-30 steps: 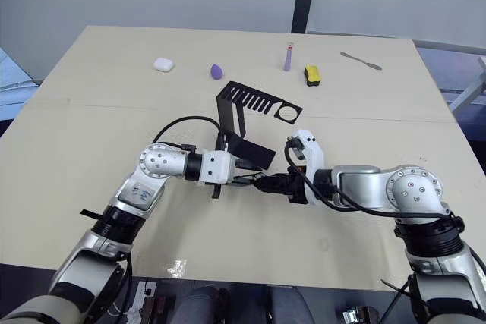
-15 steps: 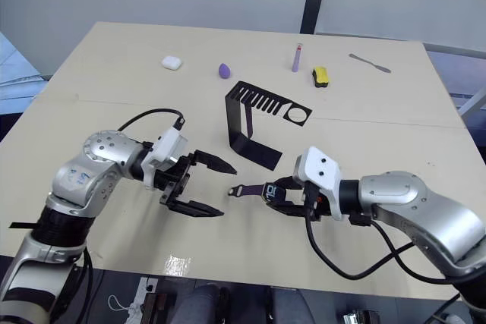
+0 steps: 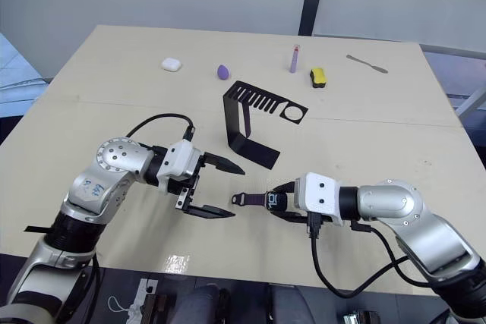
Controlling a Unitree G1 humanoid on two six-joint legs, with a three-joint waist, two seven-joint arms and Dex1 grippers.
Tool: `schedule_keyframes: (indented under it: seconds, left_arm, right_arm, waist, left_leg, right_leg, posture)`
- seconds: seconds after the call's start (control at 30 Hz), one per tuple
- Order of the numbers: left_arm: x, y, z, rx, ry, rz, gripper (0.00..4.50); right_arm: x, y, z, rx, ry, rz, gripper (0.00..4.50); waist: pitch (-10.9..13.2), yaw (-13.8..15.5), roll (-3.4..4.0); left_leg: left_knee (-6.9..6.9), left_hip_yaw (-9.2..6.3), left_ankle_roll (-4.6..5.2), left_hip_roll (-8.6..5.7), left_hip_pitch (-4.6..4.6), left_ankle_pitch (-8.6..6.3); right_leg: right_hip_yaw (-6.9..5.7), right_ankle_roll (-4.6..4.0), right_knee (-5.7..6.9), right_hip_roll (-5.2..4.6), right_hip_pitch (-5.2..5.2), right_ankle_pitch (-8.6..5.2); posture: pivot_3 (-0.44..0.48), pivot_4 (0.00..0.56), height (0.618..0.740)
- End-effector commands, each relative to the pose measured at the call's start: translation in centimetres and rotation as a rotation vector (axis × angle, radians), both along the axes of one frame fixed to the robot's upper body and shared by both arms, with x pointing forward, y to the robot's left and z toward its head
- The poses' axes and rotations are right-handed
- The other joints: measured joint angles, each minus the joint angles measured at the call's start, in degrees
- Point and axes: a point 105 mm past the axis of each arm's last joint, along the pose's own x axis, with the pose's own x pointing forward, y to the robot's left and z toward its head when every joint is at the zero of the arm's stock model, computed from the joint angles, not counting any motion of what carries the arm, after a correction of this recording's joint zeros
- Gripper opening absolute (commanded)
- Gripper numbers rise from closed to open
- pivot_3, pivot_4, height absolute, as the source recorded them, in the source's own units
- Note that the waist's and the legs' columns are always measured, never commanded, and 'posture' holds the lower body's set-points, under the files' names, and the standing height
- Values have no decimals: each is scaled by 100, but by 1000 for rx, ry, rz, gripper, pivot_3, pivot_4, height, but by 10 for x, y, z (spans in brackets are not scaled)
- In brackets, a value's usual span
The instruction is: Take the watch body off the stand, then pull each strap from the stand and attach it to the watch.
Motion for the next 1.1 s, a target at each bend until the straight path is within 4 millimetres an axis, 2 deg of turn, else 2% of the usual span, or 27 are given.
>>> schedule_keyframes:
  seconds: [0.03,0.17,0.3,0.47,0.53,0.6,0.7,0.73,0.83,0.93,1.0,1.1]
  left_arm:
    - [-5,5,1,1,-24,-10,4433]
    - [-5,23,-12,63,1,5,4433]
    - [7,42,-17,89,2,78,4433]
    - [9,46,-21,90,-2,90,4433]
    - [8,46,-21,78,3,97,4433]
    - [9,46,-21,67,9,104,4500]
    - [9,48,-22,44,30,132,4500]
    - [9,51,-21,24,40,157,4500]
    - [12,67,-14,-59,96,269,4500]
    - [11,95,-8,-147,200,422,4500]
    - [15,118,-3,-211,242,549,4500]
    - [27,161,8,-317,241,771,4500]
  right_arm:
    - [0,1,8,7,-35,14,1605]
    - [6,12,-4,-5,14,40,1605]
    - [18,27,-29,-37,120,34,1605]
    - [28,27,-47,-101,138,-5,1605]
    - [29,28,-48,-94,141,-18,1605]
    - [29,28,-46,-87,142,-24,2647]
    - [23,22,-38,-81,141,-21,3919]
    - [21,16,-33,-64,143,-37,4464]
    - [14,-15,-9,36,164,-143,4464]
    - [8,-70,11,157,171,-348,4464]
    - [2,-107,19,240,166,-499,4464]
    - [-16,-155,24,325,146,-693,4464]
  waist:
    - [0,-3,0]
    - [0,-51,0]
    - [0,-71,0]
    - [0,-57,1]
    - [0,-57,1]
    - [0,-60,1]
    - [0,-62,1]
    - [0,-62,1]
    - [0,-45,1]
    - [0,-16,0]
    - [0,3,0]
    - [0,27,0]
  left_leg:
    - [0,0,-1,0,0,1]
    - [2,1,-3,0,1,2]
    - [3,-1,8,0,4,-4]
    - [5,-2,-3,0,-5,2]
    - [8,-1,-2,0,-10,1]
    - [12,-1,-2,0,-10,1]
    - [17,-2,4,0,-6,-3]
    - [17,-2,15,0,-6,-9]
    - [15,-3,15,0,-8,-10]
    - [11,-9,16,0,-10,-11]
    - [3,-10,17,0,1,-13]
    - [0,-9,23,0,14,-16]
  right_leg:
    - [0,0,0,0,0,0]
    - [0,-1,2,0,0,0]
    - [-1,-7,6,-1,0,-2]
    - [-7,-7,8,-8,-6,-2]
    - [-7,-7,11,-9,-5,-2]
    - [-8,-6,11,-9,-5,-2]
    - [-9,-7,11,-9,-5,-2]
    - [-9,-7,13,-9,-5,-2]
    - [-10,-7,18,-9,-5,-2]
    - [-15,-6,18,-9,2,-2]
    - [-15,-6,11,-8,16,-2]
    - [-15,-6,-1,-9,24,-2]
  posture:
    - [0,150,740]
    - [0,150,740]
    - [0,150,740]
    - [0,150,740]
    - [0,150,740]
    - [0,150,740]
    - [0,150,740]
    - [0,150,740]
    - [0,150,740]
    - [0,150,740]
    - [0,150,740]
    - [0,150,740]
